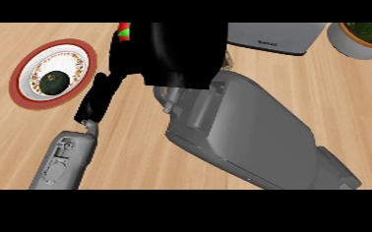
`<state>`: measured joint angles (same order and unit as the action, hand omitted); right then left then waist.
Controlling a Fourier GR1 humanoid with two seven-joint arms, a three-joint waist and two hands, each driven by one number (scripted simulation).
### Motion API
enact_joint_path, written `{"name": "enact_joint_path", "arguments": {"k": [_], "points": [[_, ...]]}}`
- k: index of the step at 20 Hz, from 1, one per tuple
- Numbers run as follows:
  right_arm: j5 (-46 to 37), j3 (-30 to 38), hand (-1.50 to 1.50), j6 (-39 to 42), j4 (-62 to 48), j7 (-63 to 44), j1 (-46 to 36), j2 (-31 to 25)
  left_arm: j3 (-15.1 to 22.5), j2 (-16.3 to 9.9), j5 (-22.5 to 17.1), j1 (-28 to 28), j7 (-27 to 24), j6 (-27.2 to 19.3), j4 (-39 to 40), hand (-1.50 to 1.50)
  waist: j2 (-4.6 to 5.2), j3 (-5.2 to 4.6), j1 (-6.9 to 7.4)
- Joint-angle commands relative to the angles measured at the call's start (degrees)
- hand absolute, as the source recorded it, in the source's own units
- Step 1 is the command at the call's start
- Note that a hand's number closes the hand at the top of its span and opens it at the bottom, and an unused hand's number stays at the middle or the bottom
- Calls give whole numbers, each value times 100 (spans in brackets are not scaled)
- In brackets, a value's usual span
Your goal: Pick the tomato from the placemat and place it in the basket
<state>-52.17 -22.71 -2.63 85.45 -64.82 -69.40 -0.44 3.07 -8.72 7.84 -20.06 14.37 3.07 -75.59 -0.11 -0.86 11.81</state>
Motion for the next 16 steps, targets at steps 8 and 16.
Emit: {"name": "enact_joint_path", "arguments": {"k": [8,16], "points": [[-85,593,150,1145,-2512,-1370,-2328,42,-191,-114,22,42,-59,-119,141,0,-42,-14,-383],[156,1094,150,1755,-4222,-1487,-3496,41,-356,-165,-22,294,-141,-225,89,0,-14,34,-667]]}}
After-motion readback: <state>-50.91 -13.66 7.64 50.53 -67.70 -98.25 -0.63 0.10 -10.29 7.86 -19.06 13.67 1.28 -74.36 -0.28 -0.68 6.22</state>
